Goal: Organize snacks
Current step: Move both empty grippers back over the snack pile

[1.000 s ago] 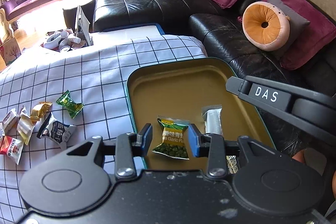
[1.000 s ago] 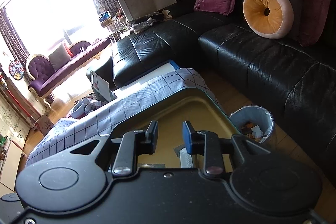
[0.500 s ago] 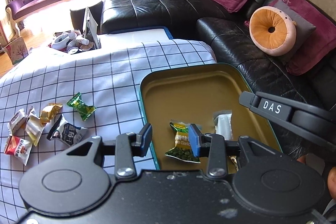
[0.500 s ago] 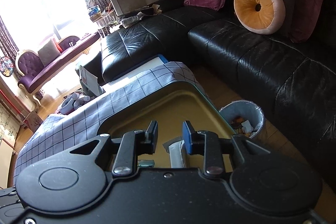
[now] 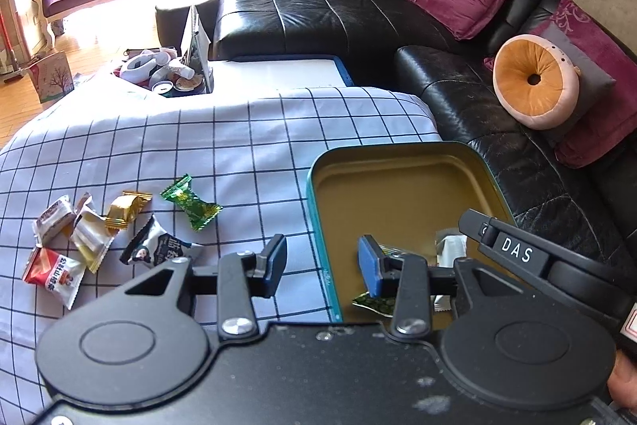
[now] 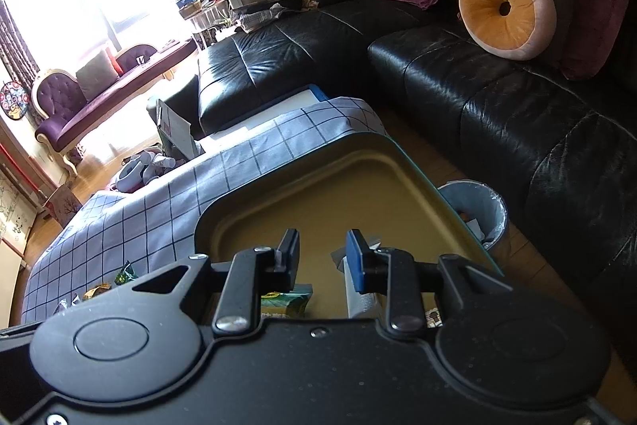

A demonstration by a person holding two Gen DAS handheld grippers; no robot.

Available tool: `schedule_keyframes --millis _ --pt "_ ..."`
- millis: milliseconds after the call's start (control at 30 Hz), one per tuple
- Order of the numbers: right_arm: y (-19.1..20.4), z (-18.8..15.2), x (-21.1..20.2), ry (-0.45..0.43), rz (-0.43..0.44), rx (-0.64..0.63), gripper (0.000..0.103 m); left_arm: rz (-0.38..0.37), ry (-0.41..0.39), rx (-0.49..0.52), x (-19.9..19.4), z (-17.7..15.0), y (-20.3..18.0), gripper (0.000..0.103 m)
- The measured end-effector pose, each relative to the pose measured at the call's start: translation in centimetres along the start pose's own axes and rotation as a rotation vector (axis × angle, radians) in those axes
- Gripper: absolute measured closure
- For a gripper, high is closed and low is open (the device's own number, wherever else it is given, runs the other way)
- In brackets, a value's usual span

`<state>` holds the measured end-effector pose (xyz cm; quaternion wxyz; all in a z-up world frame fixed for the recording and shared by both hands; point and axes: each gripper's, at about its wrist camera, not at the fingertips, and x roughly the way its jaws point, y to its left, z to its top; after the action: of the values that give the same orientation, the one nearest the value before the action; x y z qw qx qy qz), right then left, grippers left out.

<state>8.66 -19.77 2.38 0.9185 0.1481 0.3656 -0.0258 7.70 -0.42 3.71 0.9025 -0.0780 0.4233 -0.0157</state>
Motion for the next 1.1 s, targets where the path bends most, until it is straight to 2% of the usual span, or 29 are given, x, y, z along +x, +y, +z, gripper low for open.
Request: schedule_keyframes --millis 567,1100 --pt "4.5 -1.2 0.7 0.026 0.025 -0.075 0.064 0.058 -0.02 -0.106 -1.3 0.8 6.3 0.062" --pt "10.1 -3.0 1.1 0.066 0.107 -0.159 0.064 0.188 -0.02 -0.27 -2.1 0.8 15.7 0.061"
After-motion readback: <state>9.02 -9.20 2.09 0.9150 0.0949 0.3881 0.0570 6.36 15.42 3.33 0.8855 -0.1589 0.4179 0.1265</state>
